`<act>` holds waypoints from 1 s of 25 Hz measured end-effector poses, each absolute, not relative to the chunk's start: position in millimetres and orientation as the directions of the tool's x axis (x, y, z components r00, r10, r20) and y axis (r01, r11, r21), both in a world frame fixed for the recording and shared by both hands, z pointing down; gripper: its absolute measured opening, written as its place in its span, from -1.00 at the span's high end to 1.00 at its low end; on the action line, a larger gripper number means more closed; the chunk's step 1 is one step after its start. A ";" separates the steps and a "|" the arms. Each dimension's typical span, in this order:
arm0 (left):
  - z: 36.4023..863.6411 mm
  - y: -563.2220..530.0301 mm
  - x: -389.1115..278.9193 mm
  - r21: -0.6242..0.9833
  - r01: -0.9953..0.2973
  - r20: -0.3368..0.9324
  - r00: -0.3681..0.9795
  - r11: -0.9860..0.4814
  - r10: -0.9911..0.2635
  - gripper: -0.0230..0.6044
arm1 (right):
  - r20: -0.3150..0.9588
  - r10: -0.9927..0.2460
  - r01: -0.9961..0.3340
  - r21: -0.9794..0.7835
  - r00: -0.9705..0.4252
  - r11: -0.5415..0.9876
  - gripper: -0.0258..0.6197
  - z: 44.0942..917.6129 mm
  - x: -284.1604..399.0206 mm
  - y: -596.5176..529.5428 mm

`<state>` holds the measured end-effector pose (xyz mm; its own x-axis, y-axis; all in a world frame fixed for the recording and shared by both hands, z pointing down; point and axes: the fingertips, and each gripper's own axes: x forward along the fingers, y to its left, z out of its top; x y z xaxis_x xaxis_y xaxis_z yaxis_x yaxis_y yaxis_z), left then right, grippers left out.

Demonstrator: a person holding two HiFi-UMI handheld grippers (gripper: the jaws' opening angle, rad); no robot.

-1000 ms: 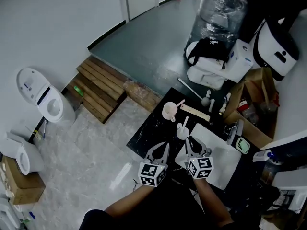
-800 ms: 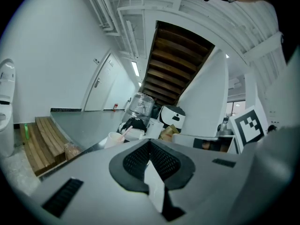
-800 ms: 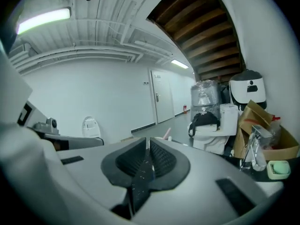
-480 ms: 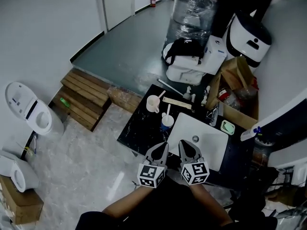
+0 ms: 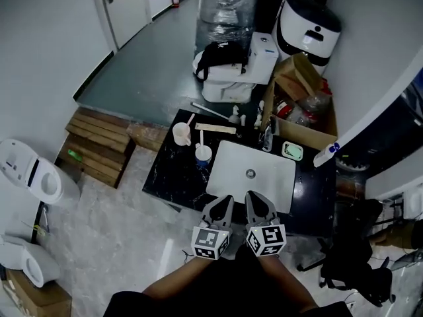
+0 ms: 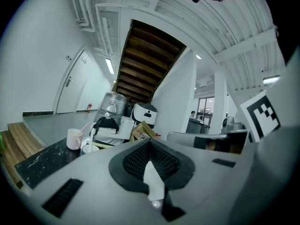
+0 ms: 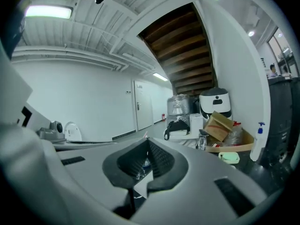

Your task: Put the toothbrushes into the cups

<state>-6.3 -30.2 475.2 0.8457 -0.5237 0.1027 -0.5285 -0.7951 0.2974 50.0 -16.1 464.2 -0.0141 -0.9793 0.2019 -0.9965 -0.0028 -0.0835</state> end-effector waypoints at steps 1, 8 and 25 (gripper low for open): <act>472.9 -27.1 0.9 0.288 -0.525 0.102 0.848 -0.801 -0.520 0.88 | 0.196 -0.981 -0.996 -0.085 -0.007 -0.010 0.86 462.0 56.6 -13.6; 457.0 -7.7 63.5 0.242 -0.533 0.072 0.843 -0.810 -0.533 0.88 | 0.152 -0.988 -0.995 -0.093 0.027 -0.042 0.86 445.8 119.3 22.4; 458.4 122.2 248.3 0.173 -0.429 0.044 0.903 -0.887 -0.428 0.88 | 0.111 -0.982 -0.988 -0.017 0.152 -0.155 0.86 448.5 287.0 150.3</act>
<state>248.3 122.2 458.4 0.9027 -0.4280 0.0437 -0.4287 -0.8867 0.1729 287.0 150.3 448.5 0.1524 -0.9820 0.1113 -0.9877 -0.1552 -0.0171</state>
